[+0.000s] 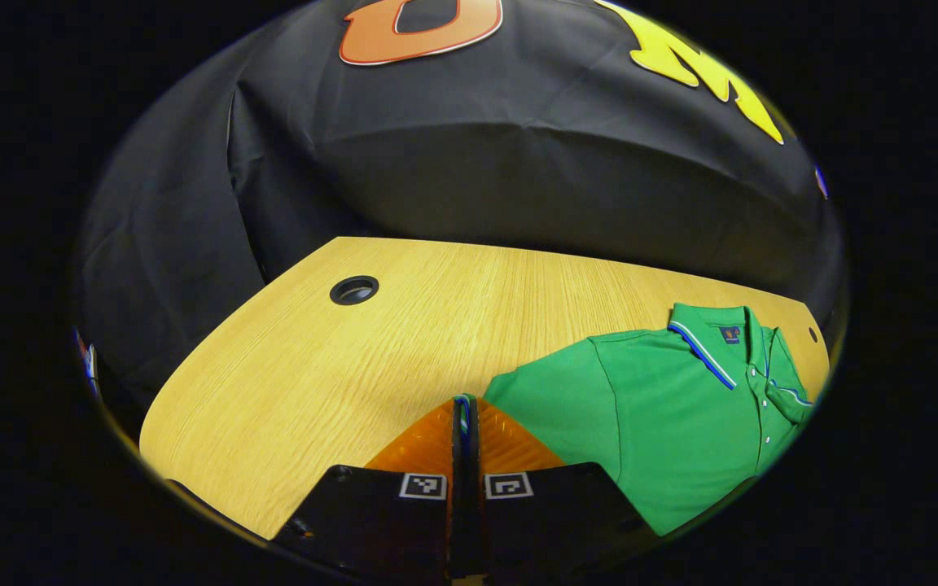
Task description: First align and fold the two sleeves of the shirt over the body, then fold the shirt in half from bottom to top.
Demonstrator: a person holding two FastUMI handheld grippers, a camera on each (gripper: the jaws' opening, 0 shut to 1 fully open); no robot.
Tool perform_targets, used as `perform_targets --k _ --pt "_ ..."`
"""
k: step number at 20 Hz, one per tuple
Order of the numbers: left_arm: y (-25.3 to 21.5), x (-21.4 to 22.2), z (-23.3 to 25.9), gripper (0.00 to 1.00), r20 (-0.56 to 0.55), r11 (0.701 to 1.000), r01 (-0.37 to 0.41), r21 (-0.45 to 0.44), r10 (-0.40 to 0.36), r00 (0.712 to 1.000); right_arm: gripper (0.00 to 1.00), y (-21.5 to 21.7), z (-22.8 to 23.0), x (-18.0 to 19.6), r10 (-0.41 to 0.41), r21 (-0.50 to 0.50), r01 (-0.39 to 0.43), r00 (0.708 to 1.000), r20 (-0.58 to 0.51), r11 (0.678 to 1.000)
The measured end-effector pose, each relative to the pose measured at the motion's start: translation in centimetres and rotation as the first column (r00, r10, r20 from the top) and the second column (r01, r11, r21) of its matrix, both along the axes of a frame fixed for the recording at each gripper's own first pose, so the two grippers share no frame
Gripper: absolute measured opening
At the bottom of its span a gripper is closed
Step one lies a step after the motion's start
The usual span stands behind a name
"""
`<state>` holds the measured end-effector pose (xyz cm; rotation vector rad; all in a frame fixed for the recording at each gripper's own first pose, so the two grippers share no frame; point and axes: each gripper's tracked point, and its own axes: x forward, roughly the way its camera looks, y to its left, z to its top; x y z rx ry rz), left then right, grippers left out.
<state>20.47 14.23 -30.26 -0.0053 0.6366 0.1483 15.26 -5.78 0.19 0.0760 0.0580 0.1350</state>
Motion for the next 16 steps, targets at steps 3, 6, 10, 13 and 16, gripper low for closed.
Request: perform_targets --k 3,6,10,13,16 --pt "-1.0 -0.5 -0.1 0.03 -0.014 1.0 -0.01 -0.027 0.009 1.0 0.92 -0.7 -0.2 0.0 -0.013 0.012 0.013 1.0 -0.008 1.0" --pt "-2.9 -0.7 0.1 0.03 -0.028 0.998 0.008 -0.057 -0.009 1.0 0.99 -1.0 -0.5 0.0 -0.018 0.026 0.019 1.0 -0.019 0.999" --pt "-6.2 -0.3 0.7 0.03 -0.016 0.997 0.054 -0.061 -0.055 0.998 0.96 -1.2 -1.2 -0.1 -0.018 0.013 0.018 0.999 -0.038 1.0" --pt "-8.4 0.2 1.7 0.03 0.004 0.994 0.096 -0.043 -0.096 0.995 0.96 -1.8 -1.3 -0.1 -0.029 0.017 0.029 0.999 -0.04 0.999" --pt "-10.7 0.5 2.1 0.03 0.01 0.989 0.141 -0.04 -0.141 0.99 0.96 -2.4 -1.5 -0.1 -0.038 0.02 0.039 0.998 -0.044 0.999"
